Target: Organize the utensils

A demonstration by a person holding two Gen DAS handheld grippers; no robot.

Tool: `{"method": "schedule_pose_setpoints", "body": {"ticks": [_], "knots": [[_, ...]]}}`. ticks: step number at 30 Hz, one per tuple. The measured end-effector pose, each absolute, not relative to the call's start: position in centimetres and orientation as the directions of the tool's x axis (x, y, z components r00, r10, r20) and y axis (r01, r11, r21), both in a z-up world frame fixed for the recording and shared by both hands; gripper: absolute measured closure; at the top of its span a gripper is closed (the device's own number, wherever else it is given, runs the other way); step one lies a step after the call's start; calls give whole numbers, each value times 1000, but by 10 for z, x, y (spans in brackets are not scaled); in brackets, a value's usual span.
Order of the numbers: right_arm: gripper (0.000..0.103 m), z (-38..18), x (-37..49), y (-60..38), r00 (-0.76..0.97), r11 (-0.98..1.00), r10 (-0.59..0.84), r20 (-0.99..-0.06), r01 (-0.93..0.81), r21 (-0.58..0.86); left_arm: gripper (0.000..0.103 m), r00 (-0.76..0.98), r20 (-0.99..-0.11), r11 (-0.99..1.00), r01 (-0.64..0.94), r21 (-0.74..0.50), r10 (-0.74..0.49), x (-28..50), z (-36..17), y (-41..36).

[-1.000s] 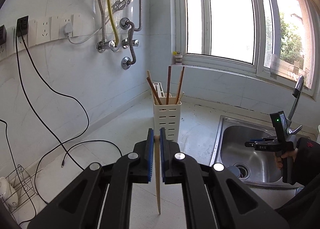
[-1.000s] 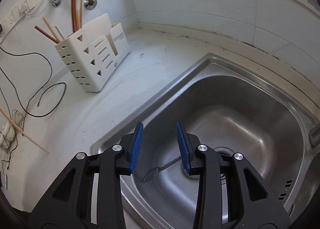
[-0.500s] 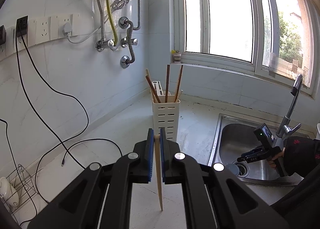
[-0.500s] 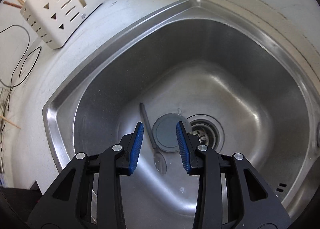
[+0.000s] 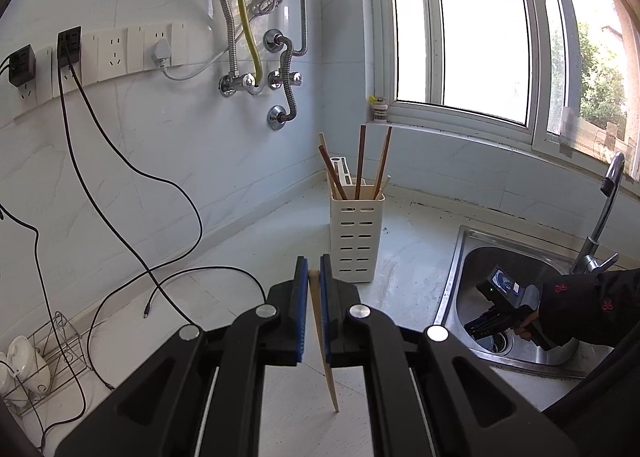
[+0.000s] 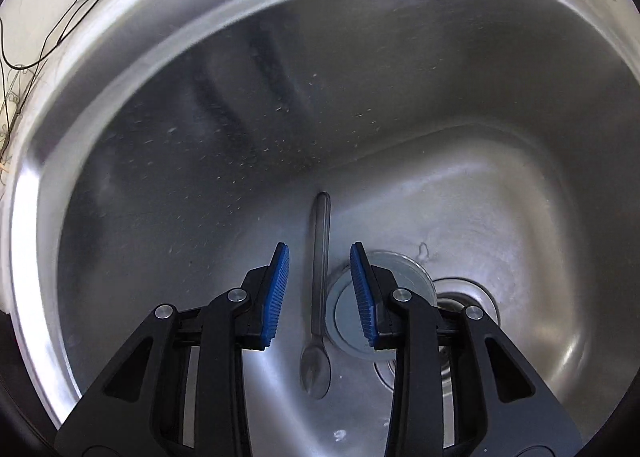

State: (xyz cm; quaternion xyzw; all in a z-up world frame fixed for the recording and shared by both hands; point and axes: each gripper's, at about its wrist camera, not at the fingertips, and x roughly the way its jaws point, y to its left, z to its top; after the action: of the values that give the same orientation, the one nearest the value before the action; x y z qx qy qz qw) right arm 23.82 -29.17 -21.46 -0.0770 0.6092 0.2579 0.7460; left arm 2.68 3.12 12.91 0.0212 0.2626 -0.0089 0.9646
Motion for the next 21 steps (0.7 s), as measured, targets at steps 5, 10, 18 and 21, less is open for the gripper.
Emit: {"method": "schedule_pose_setpoints", "body": {"ticks": [5, 10, 18, 21], "knots": [[82, -234, 251, -293, 82, 865, 338, -938, -420, 275, 97, 858, -514, 999, -2, 49, 27, 24, 130, 28], [84, -247, 258, -291, 53, 864, 360, -931, -394, 312, 97, 855, -517, 998, -12, 65, 44, 22, 131, 25], [99, -259, 272, -307, 46, 877, 394, -918, -319, 361, 97, 855, -515, 998, -26, 60, 53, 22, 132, 27], [99, -250, 270, -320, 74, 878, 411, -909, -301, 372, 97, 858, -511, 998, -27, 55, 52, 22, 131, 29]]}}
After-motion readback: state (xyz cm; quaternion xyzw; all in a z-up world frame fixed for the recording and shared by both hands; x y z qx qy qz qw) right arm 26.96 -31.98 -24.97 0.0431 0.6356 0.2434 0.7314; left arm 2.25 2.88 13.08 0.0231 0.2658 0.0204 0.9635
